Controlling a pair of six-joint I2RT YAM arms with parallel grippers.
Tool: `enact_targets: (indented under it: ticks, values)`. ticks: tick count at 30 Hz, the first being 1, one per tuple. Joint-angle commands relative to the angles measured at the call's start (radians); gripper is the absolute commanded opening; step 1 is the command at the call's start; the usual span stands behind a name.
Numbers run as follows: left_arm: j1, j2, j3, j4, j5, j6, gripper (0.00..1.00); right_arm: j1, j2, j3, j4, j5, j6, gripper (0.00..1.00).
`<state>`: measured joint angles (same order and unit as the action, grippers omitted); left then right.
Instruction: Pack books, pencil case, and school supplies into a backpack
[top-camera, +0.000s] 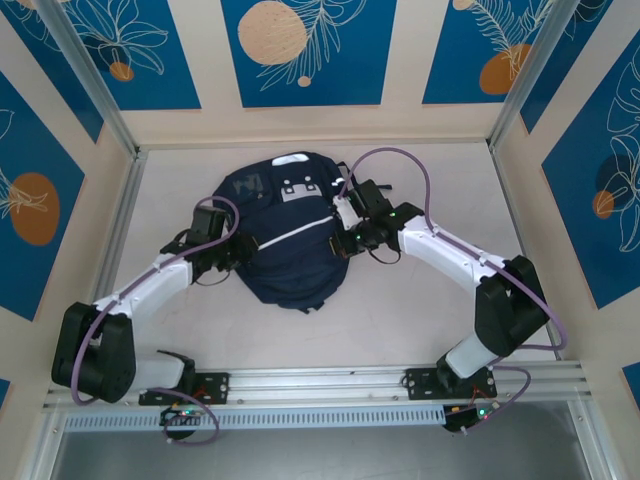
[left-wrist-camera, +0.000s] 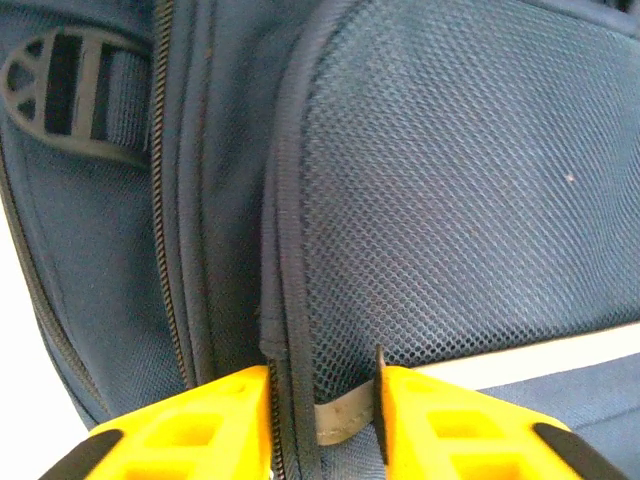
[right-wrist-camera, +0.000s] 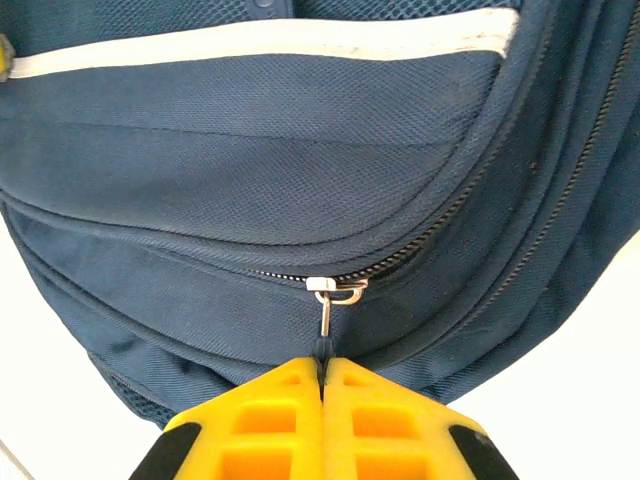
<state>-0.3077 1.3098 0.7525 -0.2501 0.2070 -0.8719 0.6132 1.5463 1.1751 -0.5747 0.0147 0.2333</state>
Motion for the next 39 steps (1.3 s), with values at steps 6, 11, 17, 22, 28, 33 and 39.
enact_targets:
  ticks: [6, 11, 17, 22, 28, 33, 39]
  values:
    - [-0.033, 0.043, 0.023, 0.126, 0.050, -0.130, 0.11, 0.143, -0.040, -0.026, -0.077, 0.004, -0.002, 0.00]
    - [-0.088, 0.096, 0.066, 0.174, 0.066, -0.167, 0.11, 0.256, 0.014, 0.008, -0.047, 0.022, 0.053, 0.00]
    - [-0.138, 0.121, 0.099, 0.203, 0.061, -0.216, 0.10, 0.357, 0.115, 0.086, -0.009, 0.038, 0.115, 0.00]
    - [-0.145, 0.109, 0.114, 0.187, 0.049, -0.227, 0.13, 0.374, 0.119, 0.101, 0.029, 0.041, 0.194, 0.00]
    - [-0.133, 0.035, 0.134, 0.005, -0.055, -0.134, 0.40, 0.300, -0.073, -0.017, 0.059, 0.038, 0.292, 0.28]
    - [-0.168, -0.021, 0.192, -0.157, -0.119, 0.019, 0.52, 0.194, -0.222, -0.101, 0.024, 0.035, 0.361, 0.52]
    - [-0.338, -0.023, 0.309, -0.286, -0.228, 0.186, 0.56, -0.026, -0.300, -0.135, -0.051, -0.012, 0.446, 0.63]
